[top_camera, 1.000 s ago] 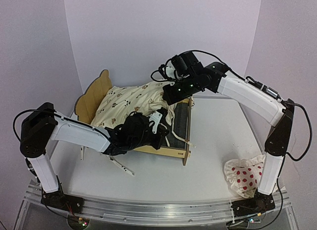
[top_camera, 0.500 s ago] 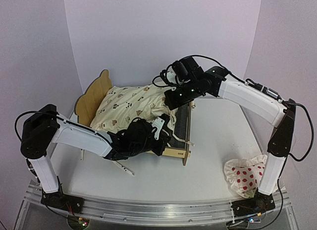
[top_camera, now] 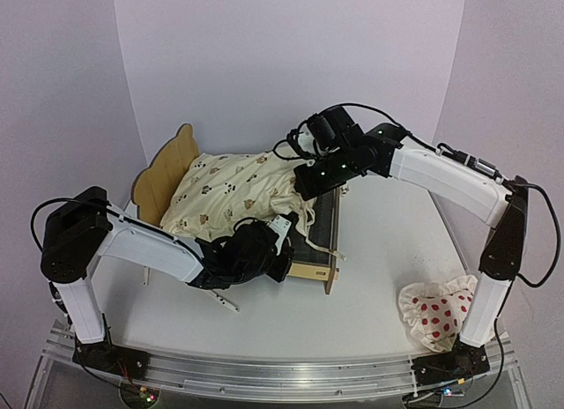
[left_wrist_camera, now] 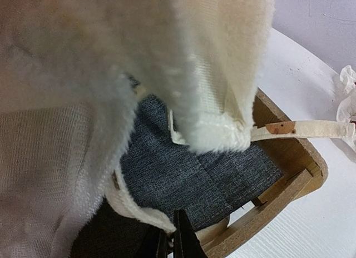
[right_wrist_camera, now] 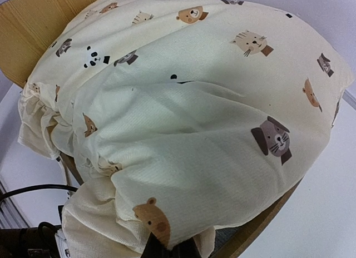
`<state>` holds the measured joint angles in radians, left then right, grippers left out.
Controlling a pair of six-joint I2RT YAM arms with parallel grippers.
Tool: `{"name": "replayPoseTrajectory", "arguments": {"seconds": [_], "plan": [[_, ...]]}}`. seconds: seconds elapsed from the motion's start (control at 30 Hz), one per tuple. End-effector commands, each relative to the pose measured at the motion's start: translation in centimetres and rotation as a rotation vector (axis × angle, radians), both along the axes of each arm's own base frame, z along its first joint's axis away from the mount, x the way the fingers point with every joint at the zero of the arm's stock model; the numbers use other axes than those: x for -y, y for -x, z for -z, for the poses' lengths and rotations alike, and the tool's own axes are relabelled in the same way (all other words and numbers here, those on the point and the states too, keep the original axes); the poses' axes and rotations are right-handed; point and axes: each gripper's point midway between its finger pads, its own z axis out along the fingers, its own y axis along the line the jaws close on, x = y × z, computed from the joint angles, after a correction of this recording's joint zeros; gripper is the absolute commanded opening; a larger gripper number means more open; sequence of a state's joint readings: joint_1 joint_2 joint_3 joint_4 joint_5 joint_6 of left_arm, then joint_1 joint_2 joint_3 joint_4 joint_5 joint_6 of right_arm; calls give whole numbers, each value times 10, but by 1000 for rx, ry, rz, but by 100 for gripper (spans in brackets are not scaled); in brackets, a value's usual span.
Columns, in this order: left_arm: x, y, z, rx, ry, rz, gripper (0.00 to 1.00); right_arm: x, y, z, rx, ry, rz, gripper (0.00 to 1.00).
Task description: Set up the pet bed
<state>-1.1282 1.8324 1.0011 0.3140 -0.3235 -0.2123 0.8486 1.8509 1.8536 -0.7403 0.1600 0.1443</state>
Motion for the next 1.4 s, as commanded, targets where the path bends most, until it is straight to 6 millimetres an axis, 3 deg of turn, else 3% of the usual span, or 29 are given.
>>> {"name": "replayPoseTrajectory", "arguments": {"seconds": [0.0,0.13,0.27,0.8,1.07,1.17,1.37], "plan": [[13,10,-16,-18,15,52,6,-2,3,-35,58,-97,1,0],[34,20,-28,-25,38,117,5,3,5,-43,76,-103,6,0],[38,23,-23,15,-58,105,2,9,7,-46,89,-97,13,0],[-11,8,2,63,-241,-60,0,5,9,-37,60,-107,7,0],[-24,-7,-7,127,-317,-142,0,4,8,-35,57,-105,6,0],[-18,-5,-13,123,-295,-111,0,3,7,-35,59,-104,6,0],[11,7,-14,68,-229,14,0,4,7,-36,66,-100,10,0]]}}
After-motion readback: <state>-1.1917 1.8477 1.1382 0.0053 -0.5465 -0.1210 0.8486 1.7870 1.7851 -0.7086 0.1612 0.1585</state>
